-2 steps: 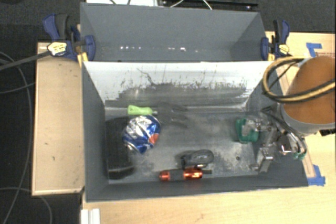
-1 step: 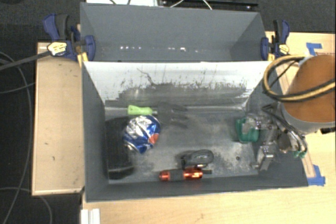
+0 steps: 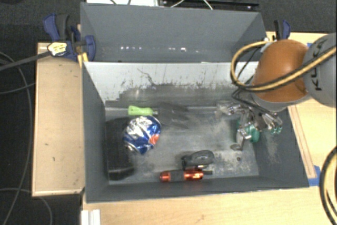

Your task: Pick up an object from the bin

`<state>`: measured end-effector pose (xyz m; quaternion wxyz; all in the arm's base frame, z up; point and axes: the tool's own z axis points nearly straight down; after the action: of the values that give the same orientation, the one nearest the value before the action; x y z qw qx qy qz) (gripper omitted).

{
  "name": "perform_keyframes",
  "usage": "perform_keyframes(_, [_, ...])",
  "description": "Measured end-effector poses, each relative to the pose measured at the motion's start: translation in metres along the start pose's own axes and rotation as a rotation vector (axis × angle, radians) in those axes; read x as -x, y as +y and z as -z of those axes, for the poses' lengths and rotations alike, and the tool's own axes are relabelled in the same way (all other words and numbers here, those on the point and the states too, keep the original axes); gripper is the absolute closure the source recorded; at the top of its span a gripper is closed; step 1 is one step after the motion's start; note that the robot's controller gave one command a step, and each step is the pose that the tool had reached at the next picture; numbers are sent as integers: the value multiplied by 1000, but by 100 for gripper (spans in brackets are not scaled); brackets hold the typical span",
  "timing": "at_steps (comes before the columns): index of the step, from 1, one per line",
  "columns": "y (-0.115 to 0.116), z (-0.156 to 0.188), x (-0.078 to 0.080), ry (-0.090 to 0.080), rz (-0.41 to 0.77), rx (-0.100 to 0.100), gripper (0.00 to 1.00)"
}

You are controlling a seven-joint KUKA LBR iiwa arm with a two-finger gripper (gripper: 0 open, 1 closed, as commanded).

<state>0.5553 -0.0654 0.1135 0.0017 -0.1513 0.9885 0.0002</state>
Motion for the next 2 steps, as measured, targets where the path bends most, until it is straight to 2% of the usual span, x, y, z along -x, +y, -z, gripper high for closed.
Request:
perform_keyframes(1, [71,-40,-30,1,69,1,0])
perform_keyframes(2, [68,-36,30,-8,273,-2,0])
